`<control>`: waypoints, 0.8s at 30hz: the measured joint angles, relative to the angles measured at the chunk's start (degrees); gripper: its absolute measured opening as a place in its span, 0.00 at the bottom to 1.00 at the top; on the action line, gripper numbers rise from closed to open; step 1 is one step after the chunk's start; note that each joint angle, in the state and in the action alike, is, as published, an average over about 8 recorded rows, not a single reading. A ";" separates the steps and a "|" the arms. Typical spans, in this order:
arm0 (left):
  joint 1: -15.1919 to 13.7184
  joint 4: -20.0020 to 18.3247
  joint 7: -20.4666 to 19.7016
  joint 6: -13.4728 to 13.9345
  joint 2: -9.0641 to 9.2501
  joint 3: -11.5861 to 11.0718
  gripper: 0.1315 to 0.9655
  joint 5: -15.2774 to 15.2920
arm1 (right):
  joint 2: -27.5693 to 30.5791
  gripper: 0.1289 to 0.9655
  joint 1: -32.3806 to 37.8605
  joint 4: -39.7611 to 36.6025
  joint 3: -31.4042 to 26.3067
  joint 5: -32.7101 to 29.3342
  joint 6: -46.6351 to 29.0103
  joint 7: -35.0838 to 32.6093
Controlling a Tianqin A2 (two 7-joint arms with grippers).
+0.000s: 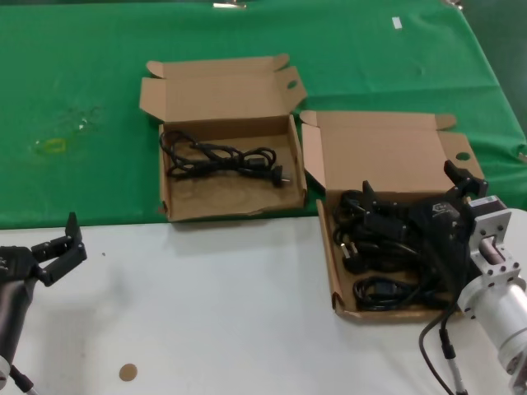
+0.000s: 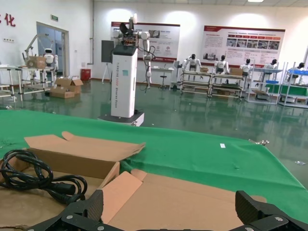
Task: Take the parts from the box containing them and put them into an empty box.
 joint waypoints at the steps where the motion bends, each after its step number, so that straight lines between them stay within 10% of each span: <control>1: 0.00 0.00 0.00 0.00 0.00 0.00 1.00 0.00 | 0.00 1.00 0.00 0.00 0.00 0.00 0.00 0.00; 24: 0.00 0.00 0.00 0.00 0.00 0.00 1.00 0.00 | 0.00 1.00 0.00 0.00 0.00 0.00 0.00 0.00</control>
